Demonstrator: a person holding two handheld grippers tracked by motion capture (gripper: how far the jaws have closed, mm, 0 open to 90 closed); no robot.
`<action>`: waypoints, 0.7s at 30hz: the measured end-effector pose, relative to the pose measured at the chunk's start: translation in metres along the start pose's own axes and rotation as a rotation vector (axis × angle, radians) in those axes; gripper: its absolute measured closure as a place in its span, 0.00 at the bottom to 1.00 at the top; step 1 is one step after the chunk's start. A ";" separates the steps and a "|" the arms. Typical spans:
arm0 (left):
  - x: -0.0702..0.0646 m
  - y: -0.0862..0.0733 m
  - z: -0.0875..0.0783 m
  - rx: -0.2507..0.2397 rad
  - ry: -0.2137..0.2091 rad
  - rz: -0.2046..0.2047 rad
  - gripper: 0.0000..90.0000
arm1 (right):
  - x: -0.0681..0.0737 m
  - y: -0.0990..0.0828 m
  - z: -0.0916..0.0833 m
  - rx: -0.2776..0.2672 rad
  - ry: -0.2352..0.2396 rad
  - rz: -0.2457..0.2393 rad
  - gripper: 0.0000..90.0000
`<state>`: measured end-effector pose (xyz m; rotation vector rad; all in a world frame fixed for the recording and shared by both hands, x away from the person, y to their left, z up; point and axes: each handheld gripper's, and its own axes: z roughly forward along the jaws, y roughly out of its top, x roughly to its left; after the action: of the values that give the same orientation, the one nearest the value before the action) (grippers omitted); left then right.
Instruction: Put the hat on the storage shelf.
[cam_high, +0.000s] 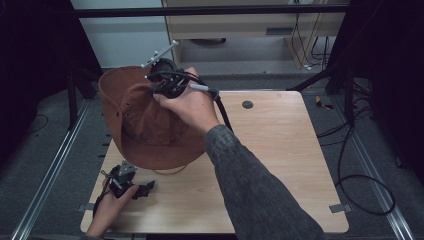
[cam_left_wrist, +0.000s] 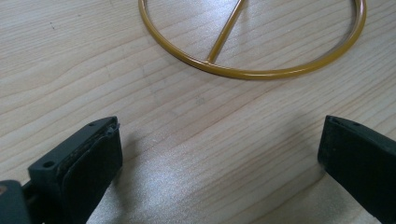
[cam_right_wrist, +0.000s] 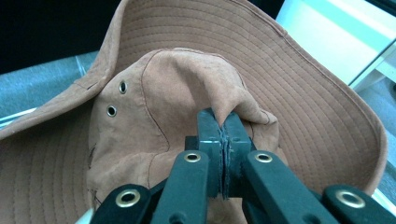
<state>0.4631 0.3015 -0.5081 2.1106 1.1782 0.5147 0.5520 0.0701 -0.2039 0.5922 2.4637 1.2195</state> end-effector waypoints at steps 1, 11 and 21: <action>0.000 0.000 0.000 0.000 0.001 0.001 0.00 | 0.000 -0.001 0.001 0.002 0.001 0.003 0.99; 0.000 0.000 0.000 0.000 0.001 0.000 0.00 | -0.005 -0.006 0.012 0.020 0.008 0.025 0.99; 0.000 0.000 0.000 0.005 0.001 0.007 0.00 | 0.001 -0.005 0.021 0.029 0.025 0.021 0.98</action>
<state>0.4630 0.3019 -0.5079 2.1197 1.1745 0.5158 0.5603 0.0821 -0.2203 0.6156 2.5059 1.2079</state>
